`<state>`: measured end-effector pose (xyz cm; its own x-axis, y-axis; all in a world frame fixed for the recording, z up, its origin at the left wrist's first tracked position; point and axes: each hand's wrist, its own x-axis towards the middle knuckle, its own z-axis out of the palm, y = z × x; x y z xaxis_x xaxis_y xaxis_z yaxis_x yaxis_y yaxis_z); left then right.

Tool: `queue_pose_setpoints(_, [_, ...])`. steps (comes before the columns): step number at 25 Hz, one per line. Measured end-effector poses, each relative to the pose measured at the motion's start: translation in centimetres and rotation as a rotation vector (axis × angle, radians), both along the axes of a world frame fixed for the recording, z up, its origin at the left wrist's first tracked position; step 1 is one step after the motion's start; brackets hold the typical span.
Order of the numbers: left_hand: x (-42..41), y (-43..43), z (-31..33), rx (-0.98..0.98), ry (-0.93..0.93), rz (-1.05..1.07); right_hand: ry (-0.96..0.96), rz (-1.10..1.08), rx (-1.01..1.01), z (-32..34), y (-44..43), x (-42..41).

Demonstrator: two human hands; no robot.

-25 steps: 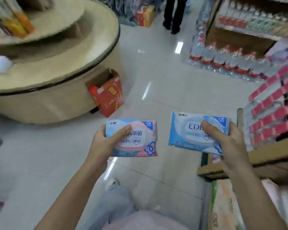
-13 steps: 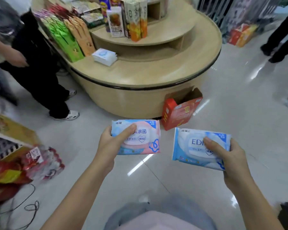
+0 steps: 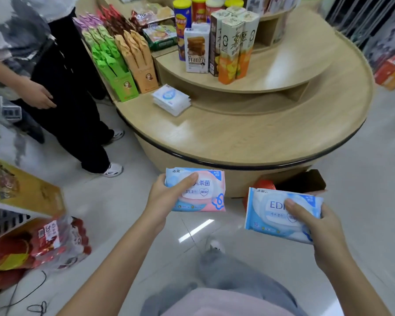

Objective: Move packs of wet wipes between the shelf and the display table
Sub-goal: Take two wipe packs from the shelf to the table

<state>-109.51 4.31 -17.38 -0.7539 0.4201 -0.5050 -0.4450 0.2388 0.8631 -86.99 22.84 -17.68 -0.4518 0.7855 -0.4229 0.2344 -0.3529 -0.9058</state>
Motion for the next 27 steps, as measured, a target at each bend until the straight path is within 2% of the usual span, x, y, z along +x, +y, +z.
queue_pose_setpoints(5, [-9.0,3.9,-1.0,-0.039,-0.002,0.061,0.056,0.066,0.034,1.9,6.6,-12.1])
queue_pose_setpoints(11, [-22.1,5.0,-4.1,-0.06,-0.013,0.042,0.037,0.045,-0.025,-1.2,7.8,-25.0])
queue_pose_setpoints(17, [-40.4,6.1,-8.2,-0.117,-0.005,-0.169,-0.022,-0.122,-0.066,-7.4,5.2,-37.9])
queue_pose_setpoints(21, [-49.8,7.9,-11.8,-0.212,-0.02,-0.333,-0.082,-0.161,-0.122,-11.6,3.6,-45.6])
queue_pose_setpoints(27, [-56.1,11.8,-18.7,-0.314,-0.06,-0.504,-0.167,-0.242,-0.209,-19.3,3.6,-52.9])
